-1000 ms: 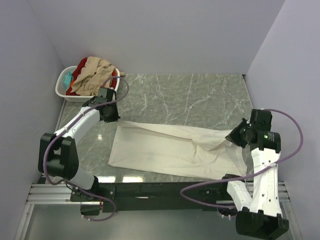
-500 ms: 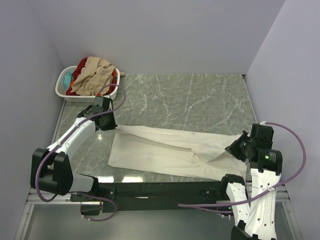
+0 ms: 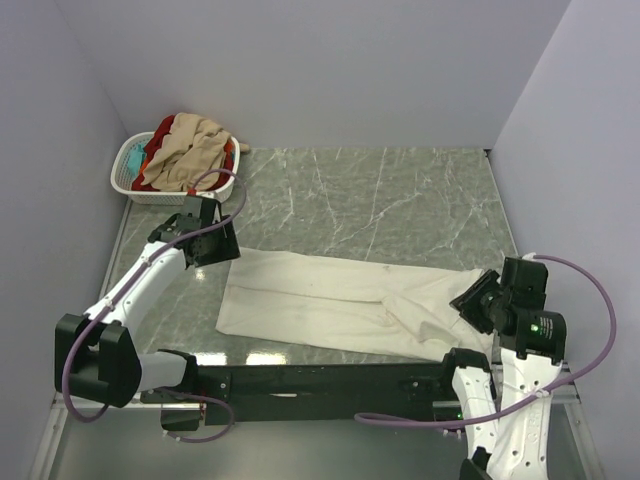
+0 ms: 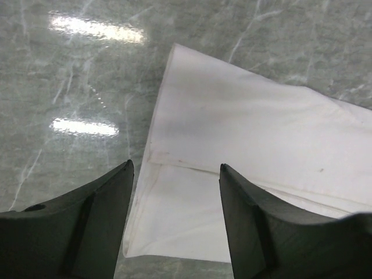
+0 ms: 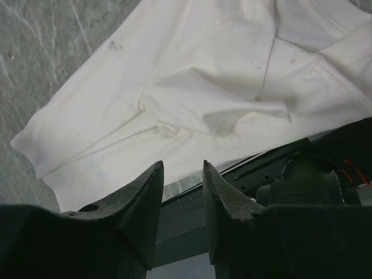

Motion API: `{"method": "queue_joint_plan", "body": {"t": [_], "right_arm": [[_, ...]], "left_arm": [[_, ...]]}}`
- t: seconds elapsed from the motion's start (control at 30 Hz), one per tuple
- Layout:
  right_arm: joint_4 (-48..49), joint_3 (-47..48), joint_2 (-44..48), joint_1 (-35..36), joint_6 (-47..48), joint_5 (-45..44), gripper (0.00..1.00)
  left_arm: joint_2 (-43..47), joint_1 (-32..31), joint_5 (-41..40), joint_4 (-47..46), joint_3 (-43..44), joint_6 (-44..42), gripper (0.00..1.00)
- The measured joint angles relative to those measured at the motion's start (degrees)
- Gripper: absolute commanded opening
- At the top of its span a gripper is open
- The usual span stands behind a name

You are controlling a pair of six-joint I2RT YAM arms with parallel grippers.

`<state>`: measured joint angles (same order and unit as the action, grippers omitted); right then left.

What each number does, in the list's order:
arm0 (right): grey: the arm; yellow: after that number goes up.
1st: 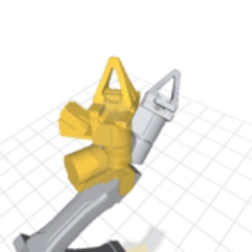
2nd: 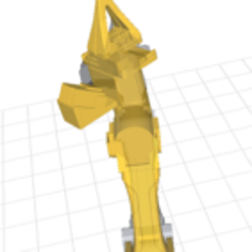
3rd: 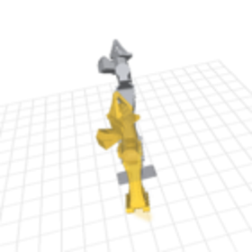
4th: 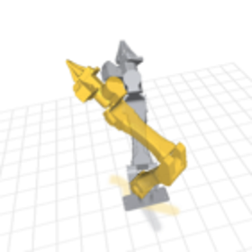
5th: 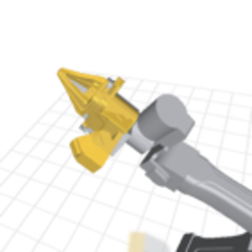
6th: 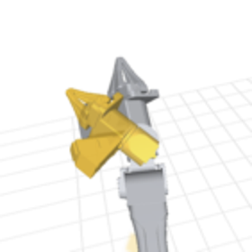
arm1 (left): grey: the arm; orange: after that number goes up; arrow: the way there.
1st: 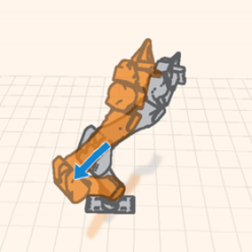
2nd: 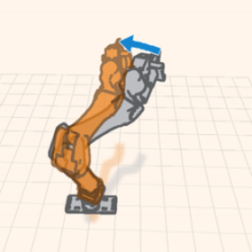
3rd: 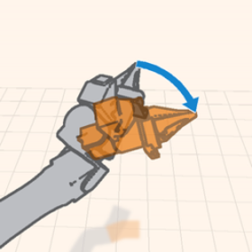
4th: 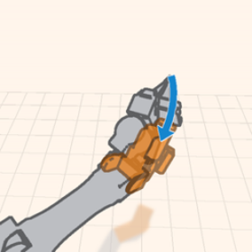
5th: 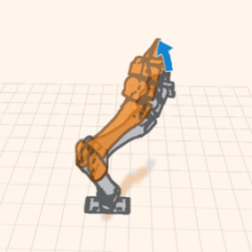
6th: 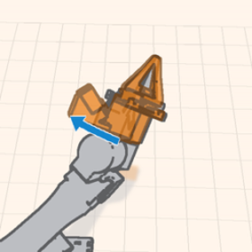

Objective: Fold and stack the t-shirts
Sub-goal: Fold the tshirt

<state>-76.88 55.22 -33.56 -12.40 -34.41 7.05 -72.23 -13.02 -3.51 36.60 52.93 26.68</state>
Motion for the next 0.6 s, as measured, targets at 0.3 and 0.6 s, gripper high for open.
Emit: {"method": "queue_joint_plan", "body": {"t": [0.3,0.6], "right_arm": [[7.41,-1.99,-0.9,10.21,-2.73,2.71,0.4],[17.55,-8.81,-9.05,37.05,-13.68,-0.94,0.4]], "left_arm": [[-2.84,-0.37,7.52,-4.85,-0.57,0.17,0.68],[-4.68,-0.42,9.94,-6.82,-2.34,0.61,0.7]]}}
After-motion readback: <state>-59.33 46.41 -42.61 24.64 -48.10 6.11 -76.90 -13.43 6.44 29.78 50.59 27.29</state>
